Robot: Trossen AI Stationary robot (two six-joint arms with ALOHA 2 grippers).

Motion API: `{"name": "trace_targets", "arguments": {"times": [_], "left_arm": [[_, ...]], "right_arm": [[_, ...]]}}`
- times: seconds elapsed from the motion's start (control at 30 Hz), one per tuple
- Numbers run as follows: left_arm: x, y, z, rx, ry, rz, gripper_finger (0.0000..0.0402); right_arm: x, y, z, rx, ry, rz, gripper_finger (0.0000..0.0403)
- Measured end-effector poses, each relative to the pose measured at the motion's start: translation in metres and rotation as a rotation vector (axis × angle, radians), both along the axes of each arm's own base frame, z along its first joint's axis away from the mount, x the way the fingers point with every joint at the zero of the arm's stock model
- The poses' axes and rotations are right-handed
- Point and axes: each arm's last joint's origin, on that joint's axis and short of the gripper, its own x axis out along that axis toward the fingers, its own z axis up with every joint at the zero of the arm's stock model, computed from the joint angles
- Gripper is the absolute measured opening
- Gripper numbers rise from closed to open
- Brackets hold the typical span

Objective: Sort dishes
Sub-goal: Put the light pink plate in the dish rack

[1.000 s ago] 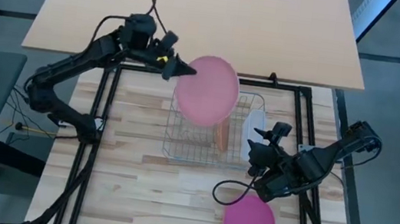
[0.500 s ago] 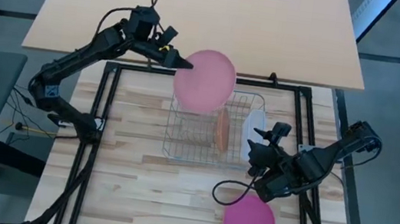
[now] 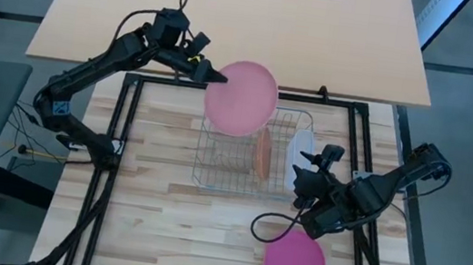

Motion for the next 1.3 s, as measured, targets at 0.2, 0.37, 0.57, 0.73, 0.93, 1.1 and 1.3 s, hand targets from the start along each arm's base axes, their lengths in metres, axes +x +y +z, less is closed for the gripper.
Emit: {"name": "trace_targets", "arguments": {"times": [0.2, 0.37, 0.57, 0.73, 0.93, 1.1, 1.3], "left_arm": [[0.0, 0.001, 0.0, 0.012, 0.007, 0.024, 0.0013], [0.0, 0.002, 0.0, 0.031, 0.021, 0.076, 0.0013], [-0.002, 0.007, -0.003, 0.088, 0.089, 0.245, 0.0013], [-0.002, 0.009, -0.004, 0.187, 0.146, 0.406, 0.0013], [0.004, -0.001, -0.004, 0.392, 0.264, 0.612, 0.0013], [0.012, -0.02, -0.002, 0.605, 0.392, 0.815, 0.0013], [0.019, -0.051, 0.001, 0.787, 0.509, 1.02, 0.0013]], "right_arm": [[0.0, 0.0, 0.0, -0.002, 0.003, 0.002, 0.0202], [0.0, 0.0, 0.0, -0.002, 0.003, 0.002, 0.0202], [0.0, 0.0, 0.0, -0.002, 0.003, 0.002, 0.0202], [0.0, 0.0, 0.0, -0.003, 0.003, 0.002, 0.0202], [0.0, 0.0, 0.0, -0.003, 0.003, 0.002, 0.0202], [0.0, 0.0, 0.0, -0.003, 0.003, 0.002, 0.0202], [0.0, 0.0, 0.0, -0.003, 0.003, 0.002, 0.0202]]}}
